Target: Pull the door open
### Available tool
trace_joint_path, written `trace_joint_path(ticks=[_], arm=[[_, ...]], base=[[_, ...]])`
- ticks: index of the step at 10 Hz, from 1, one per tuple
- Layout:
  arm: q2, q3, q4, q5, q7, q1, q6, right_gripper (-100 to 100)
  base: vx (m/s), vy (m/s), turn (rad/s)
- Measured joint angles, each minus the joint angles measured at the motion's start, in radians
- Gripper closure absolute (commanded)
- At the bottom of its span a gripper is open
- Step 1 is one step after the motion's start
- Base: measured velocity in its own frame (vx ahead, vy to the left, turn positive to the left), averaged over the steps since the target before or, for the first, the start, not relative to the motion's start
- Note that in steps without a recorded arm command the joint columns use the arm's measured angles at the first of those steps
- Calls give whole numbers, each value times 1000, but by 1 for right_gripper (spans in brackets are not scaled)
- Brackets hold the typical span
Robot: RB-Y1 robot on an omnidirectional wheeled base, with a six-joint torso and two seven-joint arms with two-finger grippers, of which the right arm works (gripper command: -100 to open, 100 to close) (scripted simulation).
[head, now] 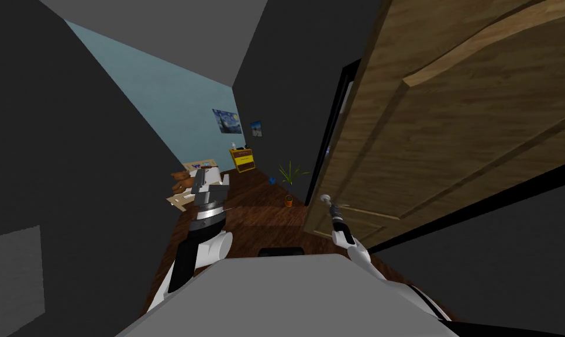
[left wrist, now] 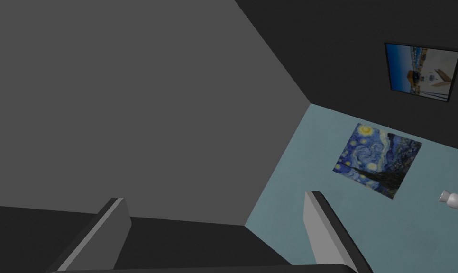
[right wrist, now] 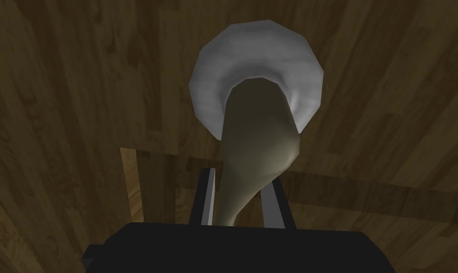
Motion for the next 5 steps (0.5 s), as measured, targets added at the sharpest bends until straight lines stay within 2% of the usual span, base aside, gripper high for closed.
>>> trace_joint_path(ticks=[5], arm=[[-1, -4, 2, -1, 1, 3, -1, 100]], base=[[-255, 1, 15]])
